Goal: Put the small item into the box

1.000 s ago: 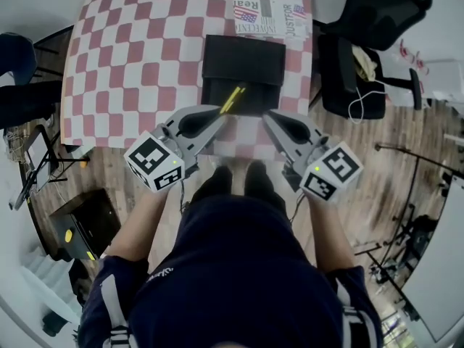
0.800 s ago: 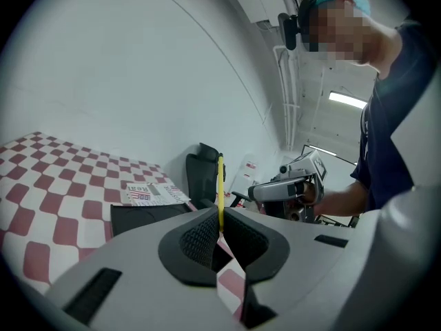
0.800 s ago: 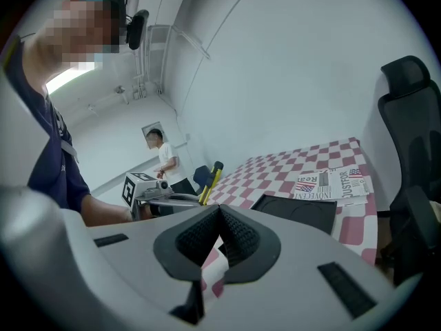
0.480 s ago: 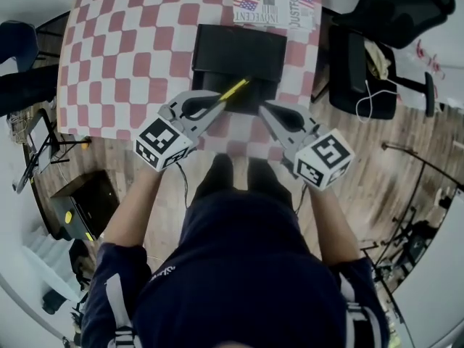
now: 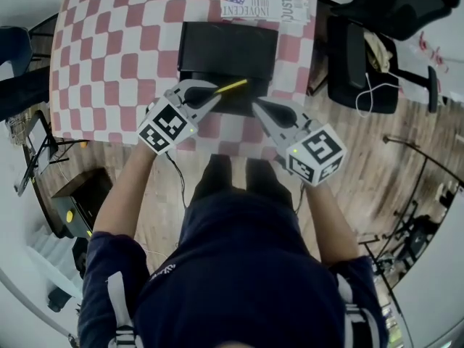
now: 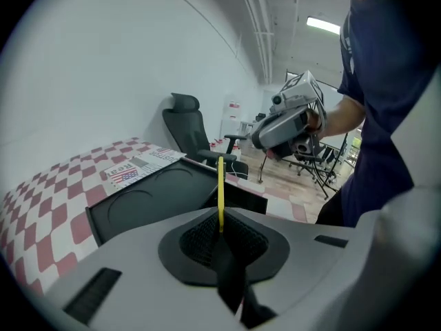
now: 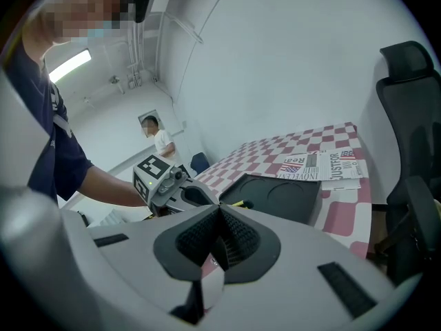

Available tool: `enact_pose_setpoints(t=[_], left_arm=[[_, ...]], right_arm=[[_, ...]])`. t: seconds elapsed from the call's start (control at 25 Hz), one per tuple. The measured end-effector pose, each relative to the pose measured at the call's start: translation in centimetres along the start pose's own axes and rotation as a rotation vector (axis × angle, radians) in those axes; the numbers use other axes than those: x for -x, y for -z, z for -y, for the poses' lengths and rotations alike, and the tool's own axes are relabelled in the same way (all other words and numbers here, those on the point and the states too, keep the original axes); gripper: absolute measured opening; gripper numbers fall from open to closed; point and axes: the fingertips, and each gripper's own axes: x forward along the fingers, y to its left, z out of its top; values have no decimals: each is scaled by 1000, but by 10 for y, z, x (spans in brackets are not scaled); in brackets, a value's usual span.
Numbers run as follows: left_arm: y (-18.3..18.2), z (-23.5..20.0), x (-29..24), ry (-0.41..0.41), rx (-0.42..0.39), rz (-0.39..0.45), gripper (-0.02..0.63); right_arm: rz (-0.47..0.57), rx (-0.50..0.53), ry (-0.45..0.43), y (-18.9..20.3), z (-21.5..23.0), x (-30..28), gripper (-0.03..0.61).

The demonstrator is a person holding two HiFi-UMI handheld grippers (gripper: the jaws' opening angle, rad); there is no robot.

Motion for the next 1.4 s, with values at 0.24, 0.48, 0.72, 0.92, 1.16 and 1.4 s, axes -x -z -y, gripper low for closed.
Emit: enact_pose_setpoints(t=[0.24,0.48,0.72,0.92,1.16,1.4], left_arm=[[30,-5,-26,14,-110,-171,46],[44,0,-47,37,-225,-301,46],[58,2,-62,42,-308,-421,46],[69,3,-68,50,-360,-501,46],[79,7,-71,62,-385,-553,49],[83,7,-70,78,-329,-564,107]], right_arm=[[-12,-16,2,9,12,-1,15],[-29,-31,7,16,25,-1,15],[-42,-34,7,21,31,-3,15],[-49,-36,15,20,37,-1,15],[-54,-38,20,23,41,1,15],[-59,-35,32,22,45,5,15]])
